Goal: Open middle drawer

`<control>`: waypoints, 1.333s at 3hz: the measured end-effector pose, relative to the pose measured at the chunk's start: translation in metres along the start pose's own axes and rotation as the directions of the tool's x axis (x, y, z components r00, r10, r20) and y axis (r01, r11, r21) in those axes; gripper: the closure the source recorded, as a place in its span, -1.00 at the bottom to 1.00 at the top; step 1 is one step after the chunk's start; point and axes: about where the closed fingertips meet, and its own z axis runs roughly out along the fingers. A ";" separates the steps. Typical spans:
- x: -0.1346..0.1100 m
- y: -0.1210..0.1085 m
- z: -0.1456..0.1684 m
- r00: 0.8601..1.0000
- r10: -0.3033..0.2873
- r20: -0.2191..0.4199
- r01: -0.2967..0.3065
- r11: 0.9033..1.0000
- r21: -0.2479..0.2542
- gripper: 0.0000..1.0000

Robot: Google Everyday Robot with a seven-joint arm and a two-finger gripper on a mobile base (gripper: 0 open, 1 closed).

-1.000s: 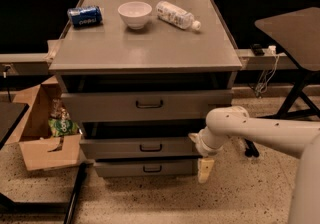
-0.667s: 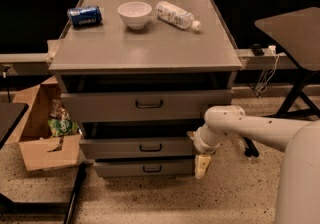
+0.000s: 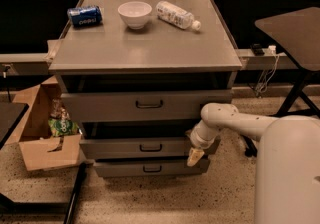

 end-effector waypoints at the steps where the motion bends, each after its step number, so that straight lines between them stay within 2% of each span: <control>1: -0.003 0.003 0.002 1.000 0.000 0.011 0.000 1.000 -0.016 -0.02; 2: -0.004 0.002 0.000 1.000 0.000 0.014 0.000 1.000 -0.019 0.46; 3: -0.010 0.011 -0.011 0.999 -0.003 0.041 0.004 1.000 -0.019 0.92; 4: -0.010 0.011 -0.011 0.999 -0.003 0.041 0.004 1.000 -0.019 0.97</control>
Offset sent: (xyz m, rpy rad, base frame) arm -0.0410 -0.0027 0.0279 0.0424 0.0525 0.0169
